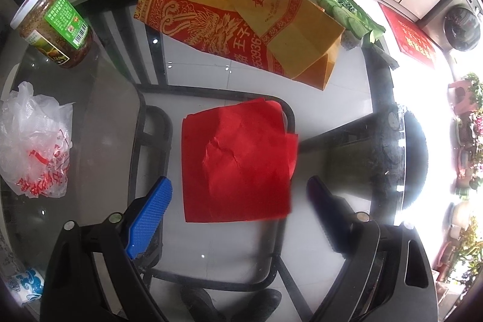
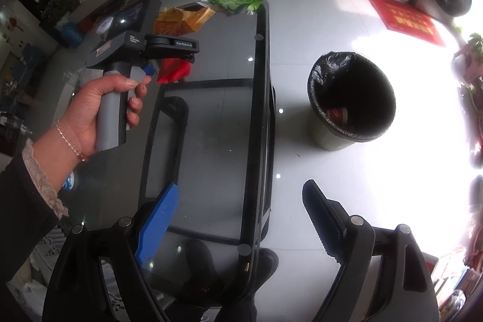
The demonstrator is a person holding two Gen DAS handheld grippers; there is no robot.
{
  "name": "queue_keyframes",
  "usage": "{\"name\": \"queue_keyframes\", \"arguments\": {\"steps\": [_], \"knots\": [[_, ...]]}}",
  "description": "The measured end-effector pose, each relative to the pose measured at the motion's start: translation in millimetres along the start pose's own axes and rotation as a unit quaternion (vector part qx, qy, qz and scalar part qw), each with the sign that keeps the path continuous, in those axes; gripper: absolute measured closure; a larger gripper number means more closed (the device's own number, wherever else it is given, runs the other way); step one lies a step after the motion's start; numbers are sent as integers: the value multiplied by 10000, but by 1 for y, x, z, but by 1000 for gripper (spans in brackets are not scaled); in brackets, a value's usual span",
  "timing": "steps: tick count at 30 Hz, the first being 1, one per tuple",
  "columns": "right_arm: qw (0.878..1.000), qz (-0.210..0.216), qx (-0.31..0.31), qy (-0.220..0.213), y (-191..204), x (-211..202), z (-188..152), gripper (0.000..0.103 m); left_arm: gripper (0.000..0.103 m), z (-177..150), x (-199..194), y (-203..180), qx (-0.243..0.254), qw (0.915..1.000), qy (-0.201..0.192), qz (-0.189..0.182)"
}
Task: Collect trash
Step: 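Move the left tool toward the red paper on the table, then close the left gripper on the red paper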
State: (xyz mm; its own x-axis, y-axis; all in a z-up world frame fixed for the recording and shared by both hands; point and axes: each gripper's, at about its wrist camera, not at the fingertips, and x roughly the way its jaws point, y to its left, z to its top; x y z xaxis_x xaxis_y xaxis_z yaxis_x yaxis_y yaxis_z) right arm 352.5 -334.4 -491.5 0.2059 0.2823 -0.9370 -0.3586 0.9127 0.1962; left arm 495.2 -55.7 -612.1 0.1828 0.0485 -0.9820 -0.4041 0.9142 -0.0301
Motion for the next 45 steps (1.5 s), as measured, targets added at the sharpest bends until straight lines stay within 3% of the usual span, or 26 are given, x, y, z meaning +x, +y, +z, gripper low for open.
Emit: {"name": "queue_keyframes", "arguments": {"steps": [14,23,26,33,35,36,39,45], "knots": [[9998,25,178,71,-6,-1,-3,22,15,-4,10,0,-18,10000,44,42],[9997,28,189,145,-5,3,-6,22,25,-2,8,-4,152,9998,-6,118],[9997,32,189,151,-5,5,-5,22,34,0,7,-5,194,9997,-39,116],[9997,36,195,172,-4,8,-3,22,37,0,5,-4,159,9998,-102,44],[9996,38,201,173,-4,9,-4,22,43,-1,3,-3,162,9998,-139,6],[9996,37,206,176,-4,9,-4,22,58,-1,2,-3,195,9996,-177,54],[9996,35,221,193,-5,11,-6,22,58,0,0,-2,104,9998,-157,-103],[9995,32,228,202,-4,12,-7,22,59,-1,-5,2,146,9993,-353,21]]}}
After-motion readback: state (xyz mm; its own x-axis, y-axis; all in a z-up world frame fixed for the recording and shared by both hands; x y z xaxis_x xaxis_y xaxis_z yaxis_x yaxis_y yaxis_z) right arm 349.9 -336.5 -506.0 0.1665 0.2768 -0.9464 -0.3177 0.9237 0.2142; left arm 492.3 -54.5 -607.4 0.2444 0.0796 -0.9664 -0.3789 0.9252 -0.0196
